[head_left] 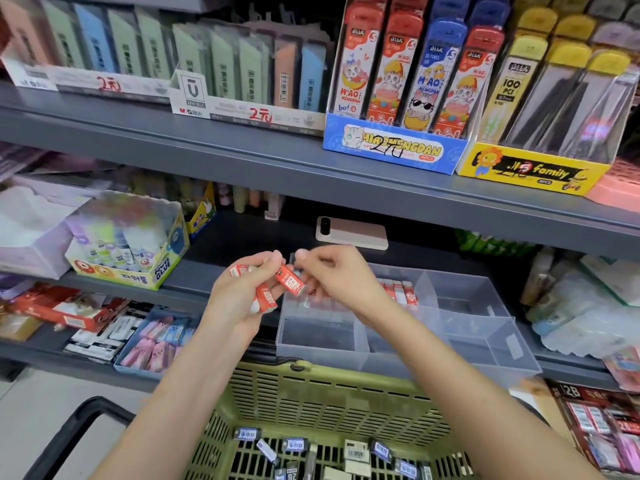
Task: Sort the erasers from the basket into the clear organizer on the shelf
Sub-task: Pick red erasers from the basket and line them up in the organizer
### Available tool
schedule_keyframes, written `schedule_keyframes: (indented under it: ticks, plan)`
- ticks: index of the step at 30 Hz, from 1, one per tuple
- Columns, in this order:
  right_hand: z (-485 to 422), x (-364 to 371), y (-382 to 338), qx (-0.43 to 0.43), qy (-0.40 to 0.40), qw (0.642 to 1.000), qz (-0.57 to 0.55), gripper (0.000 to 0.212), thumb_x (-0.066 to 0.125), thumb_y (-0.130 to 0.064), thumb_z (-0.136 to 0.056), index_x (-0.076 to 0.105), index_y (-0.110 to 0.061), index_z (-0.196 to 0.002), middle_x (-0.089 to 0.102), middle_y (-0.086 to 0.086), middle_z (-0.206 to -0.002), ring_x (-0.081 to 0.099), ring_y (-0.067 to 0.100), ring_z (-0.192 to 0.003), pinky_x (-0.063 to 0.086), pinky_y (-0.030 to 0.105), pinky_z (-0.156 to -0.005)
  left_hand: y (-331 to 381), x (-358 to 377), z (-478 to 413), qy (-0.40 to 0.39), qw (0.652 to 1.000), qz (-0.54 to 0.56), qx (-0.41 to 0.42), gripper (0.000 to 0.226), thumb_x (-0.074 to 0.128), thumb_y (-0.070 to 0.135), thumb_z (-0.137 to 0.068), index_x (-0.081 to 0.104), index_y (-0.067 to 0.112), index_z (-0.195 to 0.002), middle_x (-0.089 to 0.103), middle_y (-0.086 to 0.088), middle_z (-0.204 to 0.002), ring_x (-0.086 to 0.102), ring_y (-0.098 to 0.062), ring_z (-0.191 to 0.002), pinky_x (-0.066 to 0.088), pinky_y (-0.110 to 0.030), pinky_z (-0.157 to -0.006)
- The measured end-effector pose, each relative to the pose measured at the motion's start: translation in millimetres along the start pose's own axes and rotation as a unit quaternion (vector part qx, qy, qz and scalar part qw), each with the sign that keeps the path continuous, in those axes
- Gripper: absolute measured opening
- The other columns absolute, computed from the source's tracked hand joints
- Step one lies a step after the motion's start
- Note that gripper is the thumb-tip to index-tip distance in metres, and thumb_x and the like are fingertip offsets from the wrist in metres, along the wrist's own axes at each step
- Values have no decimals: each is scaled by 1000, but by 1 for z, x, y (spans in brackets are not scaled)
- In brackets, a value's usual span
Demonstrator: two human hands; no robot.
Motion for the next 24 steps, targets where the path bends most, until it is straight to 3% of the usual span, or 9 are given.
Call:
schedule_keyframes:
  ticks: [2, 6, 8, 10, 15, 20, 24]
  plan:
    - [9, 6, -11, -22, -31, 999, 1, 18, 69, -31, -83, 64, -14, -88, 70, 5, -66, 61, 14, -49, 52, 28, -55, 6, 6, 2, -11, 999, -37, 37, 36, 74, 21, -62, 65, 7, -94, 74, -5, -74, 72, -16, -71, 56, -24, -58]
    - [8, 10, -13, -15, -78, 997, -23, 54, 70, -7, -80, 48, -18, -127, 67, -1, -62, 60, 14, -47, 54, 28, -55, 6, 19, 2, -27, 995, -70, 58, 10, 66, 13, -84, 67, 10, -94, 74, -6, -78, 72, -16, -69, 54, -23, -53]
    - [3, 0, -9, 7, -75, 994, -86, 45, 66, 2, -81, 53, -18, -119, 64, 2, -69, 62, 16, -55, 56, 29, -52, 4, 19, -4, -26, 998, -35, 35, 11, 55, 13, -94, 64, 8, -99, 75, -10, -83, 73, -20, -75, 57, -27, -56]
    - [-4, -21, 1, 32, -22, 993, -112, 33, 65, 3, -81, 59, -18, -105, 61, 6, -78, 63, 18, -63, 56, 28, -51, 3, 13, -11, -26, 999, 18, 6, 16, 45, 11, -99, 59, 5, -103, 74, -14, -89, 72, -26, -85, 60, -33, -65]
    - [-18, -41, 31, 67, 74, 995, -14, 18, 71, -6, -79, 64, -22, -83, 68, 4, -85, 64, 16, -68, 57, 29, -63, 0, -6, -20, -28, 999, 31, -15, 19, 41, 17, -101, 57, 11, -109, 68, -7, -108, 68, -20, -94, 50, -44, -89]
    - [-23, -23, 52, 117, 54, 991, -23, 11, 70, -6, -81, 68, -7, -93, 66, 5, -76, 62, 13, -48, 57, 28, -59, 1, -9, -22, -36, 997, 61, -19, 21, 38, 15, -102, 56, 12, -111, 65, -5, -114, 65, -23, -101, 50, -40, -89]
    - [-27, -17, 51, 96, 60, 991, 72, 17, 67, -12, -84, 66, -6, -100, 64, 4, -73, 64, 18, -55, 56, 29, -65, 1, -6, -22, -49, 997, 65, -13, 19, 44, 13, -98, 57, 11, -112, 70, -5, -110, 68, -24, -100, 51, -41, -88]
Point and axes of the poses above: each hand's wrist, its own z-axis away from the middle knuckle, its own x-axis out of the palm, y = z × x, the point moved 10 cm from there along -z, towards the middle knuckle
